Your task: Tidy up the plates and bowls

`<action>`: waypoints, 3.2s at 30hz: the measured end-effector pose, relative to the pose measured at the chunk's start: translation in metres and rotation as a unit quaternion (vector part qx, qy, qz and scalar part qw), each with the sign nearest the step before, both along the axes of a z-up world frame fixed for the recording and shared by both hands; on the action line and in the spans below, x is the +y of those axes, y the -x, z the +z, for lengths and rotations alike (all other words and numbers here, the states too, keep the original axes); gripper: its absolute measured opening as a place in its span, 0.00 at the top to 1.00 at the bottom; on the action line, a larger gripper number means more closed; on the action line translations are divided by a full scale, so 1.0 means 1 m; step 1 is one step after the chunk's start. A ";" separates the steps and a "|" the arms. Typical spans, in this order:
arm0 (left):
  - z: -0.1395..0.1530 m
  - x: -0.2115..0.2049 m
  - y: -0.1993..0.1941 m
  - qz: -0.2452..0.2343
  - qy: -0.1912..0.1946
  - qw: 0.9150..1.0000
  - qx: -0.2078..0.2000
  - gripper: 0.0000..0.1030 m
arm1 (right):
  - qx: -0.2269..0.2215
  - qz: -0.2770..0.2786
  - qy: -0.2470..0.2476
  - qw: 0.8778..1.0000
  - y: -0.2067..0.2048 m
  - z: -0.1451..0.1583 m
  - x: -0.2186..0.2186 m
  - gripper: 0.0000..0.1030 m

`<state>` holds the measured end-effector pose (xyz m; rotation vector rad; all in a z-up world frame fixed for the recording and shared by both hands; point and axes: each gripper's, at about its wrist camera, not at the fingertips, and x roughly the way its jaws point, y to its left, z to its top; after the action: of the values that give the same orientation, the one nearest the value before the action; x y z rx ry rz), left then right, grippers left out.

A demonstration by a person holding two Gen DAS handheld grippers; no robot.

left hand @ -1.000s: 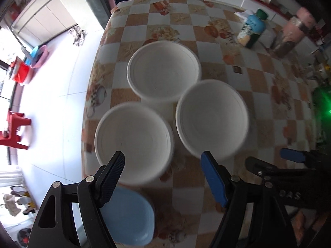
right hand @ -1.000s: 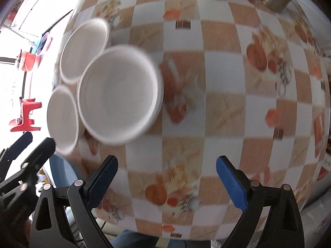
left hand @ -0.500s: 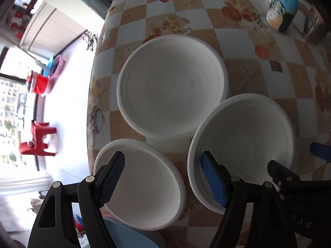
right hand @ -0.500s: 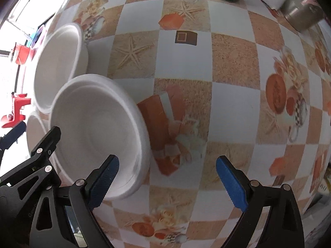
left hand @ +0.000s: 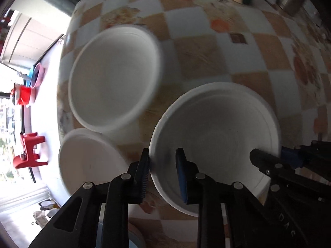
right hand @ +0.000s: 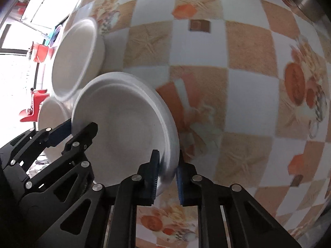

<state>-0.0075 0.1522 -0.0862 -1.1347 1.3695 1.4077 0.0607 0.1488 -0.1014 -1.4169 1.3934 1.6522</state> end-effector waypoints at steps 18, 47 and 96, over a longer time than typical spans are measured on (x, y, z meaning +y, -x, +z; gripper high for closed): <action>-0.012 -0.057 -0.121 -0.107 0.029 0.992 -0.052 0.70 | -0.050 -0.058 0.030 0.997 -0.141 -0.019 -0.056 0.83; 0.066 -0.100 -0.085 -0.084 -0.052 0.990 -0.101 0.22 | -0.100 -0.099 -0.089 0.986 -0.197 0.062 -0.063 0.18; 0.040 -0.073 0.169 0.163 -0.046 0.985 -0.037 0.22 | -0.068 0.036 -0.073 0.994 0.076 0.045 -0.021 0.18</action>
<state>-0.1769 0.0791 -0.0466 -1.3810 1.0874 1.6222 -0.0157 0.1276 -0.0560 -1.4804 1.1338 1.6344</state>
